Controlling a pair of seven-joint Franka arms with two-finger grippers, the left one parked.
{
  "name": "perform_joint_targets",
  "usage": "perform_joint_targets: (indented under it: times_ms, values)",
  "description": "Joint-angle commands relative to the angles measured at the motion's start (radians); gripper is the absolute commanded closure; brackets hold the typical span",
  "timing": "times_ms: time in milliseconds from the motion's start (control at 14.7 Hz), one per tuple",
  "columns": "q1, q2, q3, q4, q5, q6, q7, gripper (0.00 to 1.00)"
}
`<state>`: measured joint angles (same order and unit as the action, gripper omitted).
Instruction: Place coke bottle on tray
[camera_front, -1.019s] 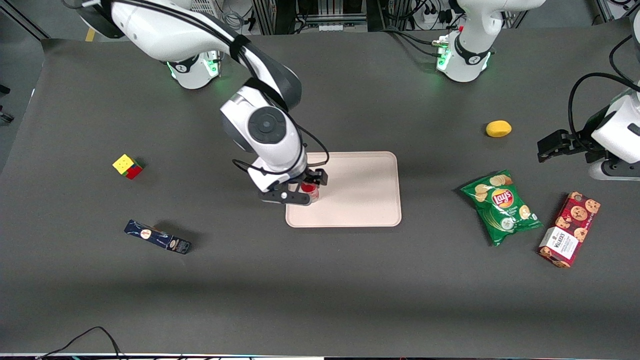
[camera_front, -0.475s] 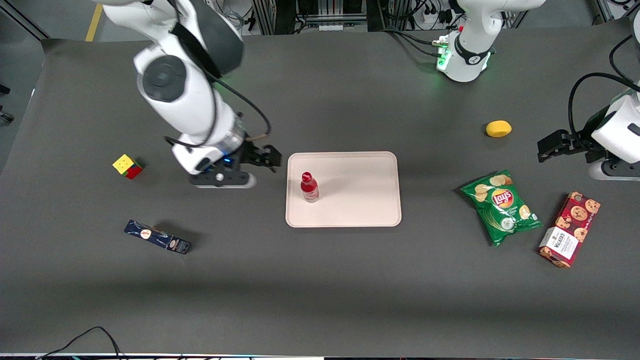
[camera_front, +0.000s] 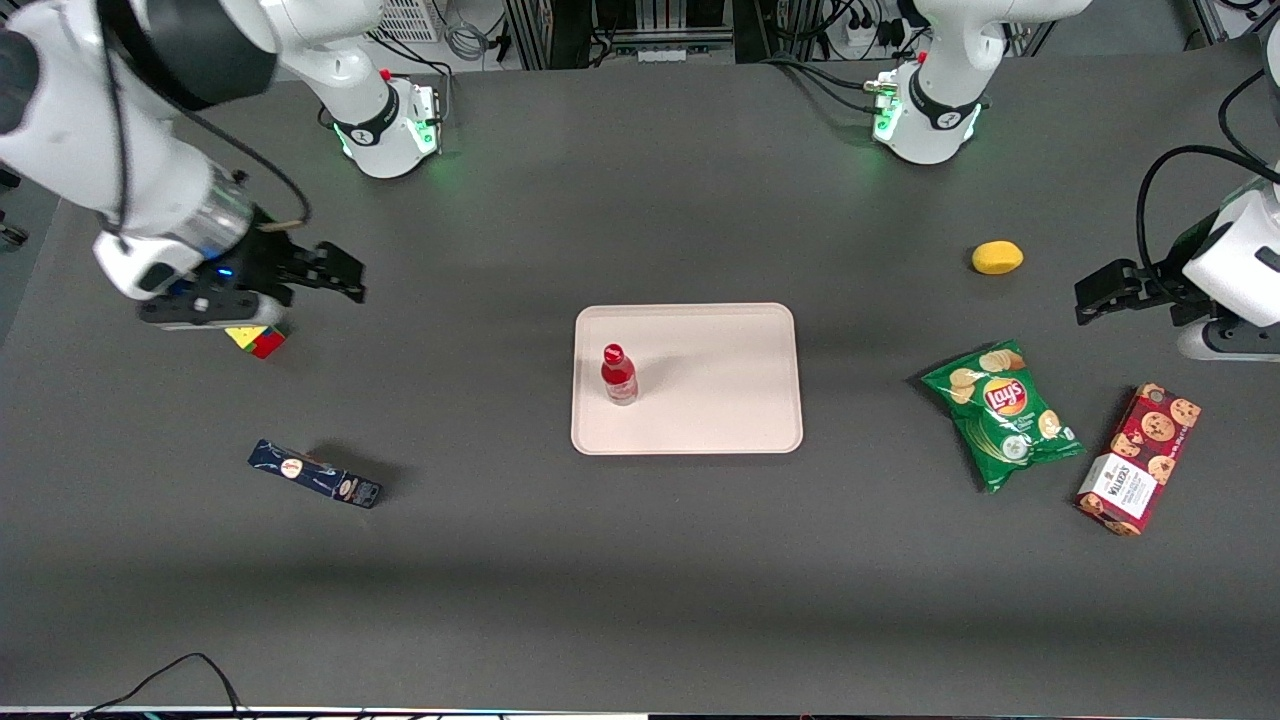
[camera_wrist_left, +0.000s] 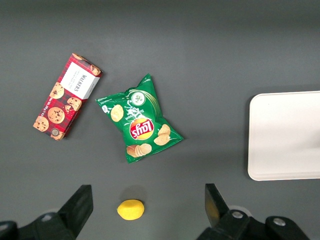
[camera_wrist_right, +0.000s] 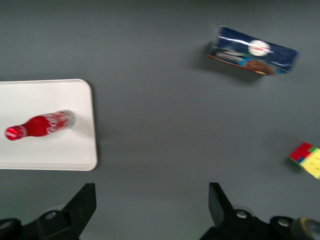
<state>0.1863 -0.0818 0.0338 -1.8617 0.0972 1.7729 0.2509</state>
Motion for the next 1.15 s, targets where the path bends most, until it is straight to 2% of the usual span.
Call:
perform_joint_targets:
  times_ms: [0,340,475,747,883,1086]
  values:
    - [0.002,-0.124,-0.093,-0.117,0.016,0.000,-0.058,0.00]
    - [0.001,-0.151,-0.216,-0.129,-0.043,0.038,-0.081,0.00]
    - [0.002,-0.130,-0.219,-0.126,-0.089,0.052,-0.087,0.00]
    - [0.008,-0.119,-0.216,-0.125,-0.106,0.077,-0.088,0.00]
    - [0.013,-0.109,-0.213,-0.111,-0.140,0.077,-0.087,0.00]
    - [0.013,-0.101,-0.212,-0.086,-0.140,0.069,-0.085,0.00]
